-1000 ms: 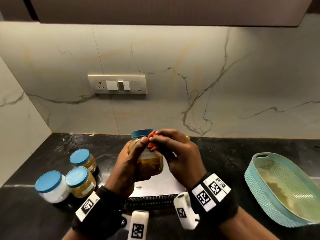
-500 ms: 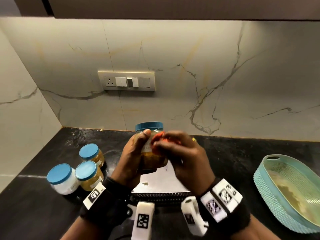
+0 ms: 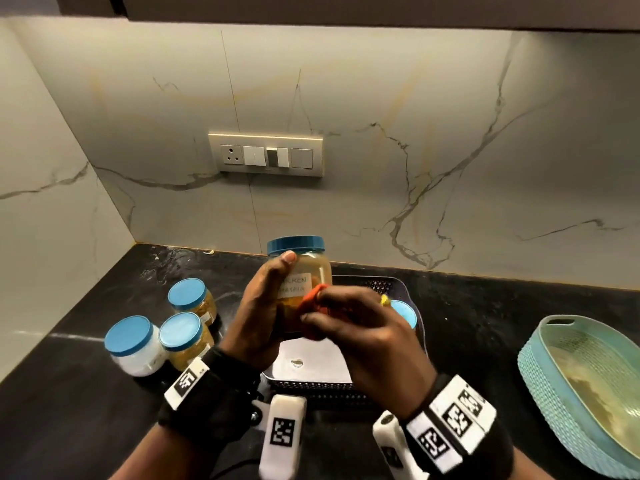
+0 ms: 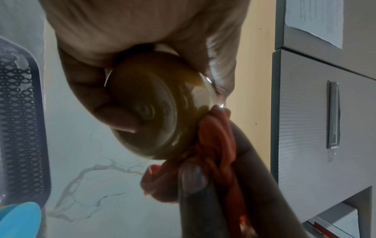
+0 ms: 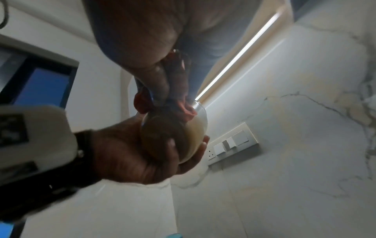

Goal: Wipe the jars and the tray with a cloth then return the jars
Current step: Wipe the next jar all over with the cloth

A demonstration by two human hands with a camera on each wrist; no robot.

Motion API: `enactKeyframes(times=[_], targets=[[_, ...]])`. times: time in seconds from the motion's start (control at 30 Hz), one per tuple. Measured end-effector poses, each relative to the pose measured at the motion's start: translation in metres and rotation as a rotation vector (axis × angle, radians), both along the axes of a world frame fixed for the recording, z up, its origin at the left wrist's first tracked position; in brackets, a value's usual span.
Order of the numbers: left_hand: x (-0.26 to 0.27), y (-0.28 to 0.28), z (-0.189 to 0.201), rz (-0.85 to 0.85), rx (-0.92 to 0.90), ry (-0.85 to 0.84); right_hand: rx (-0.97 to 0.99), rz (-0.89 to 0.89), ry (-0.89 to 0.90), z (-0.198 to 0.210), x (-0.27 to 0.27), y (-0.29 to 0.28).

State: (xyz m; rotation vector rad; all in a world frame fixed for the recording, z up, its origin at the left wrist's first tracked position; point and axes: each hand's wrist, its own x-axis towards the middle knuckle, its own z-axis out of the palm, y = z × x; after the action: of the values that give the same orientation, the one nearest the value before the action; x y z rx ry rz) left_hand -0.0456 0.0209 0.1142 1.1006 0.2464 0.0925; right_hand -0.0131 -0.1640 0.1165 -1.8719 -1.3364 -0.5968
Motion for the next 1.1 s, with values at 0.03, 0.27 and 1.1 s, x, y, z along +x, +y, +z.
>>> enactKeyframes(times=[0.03, 0.27, 1.1], targets=[[-0.001, 0.001, -0.002, 0.001, -0.002, -0.006, -0.032, 0.008, -0.034, -0.002, 0.000, 0.000], [-0.005, 0.002, 0.001, -0.042, 0.042, 0.003, 0.188, -0.065, 0.276, 0.026, 0.038, 0.019], [-0.002, 0.012, -0.005, 0.117, -0.019, -0.230, 0.015, 0.037, 0.013, 0.006, 0.007, 0.025]])
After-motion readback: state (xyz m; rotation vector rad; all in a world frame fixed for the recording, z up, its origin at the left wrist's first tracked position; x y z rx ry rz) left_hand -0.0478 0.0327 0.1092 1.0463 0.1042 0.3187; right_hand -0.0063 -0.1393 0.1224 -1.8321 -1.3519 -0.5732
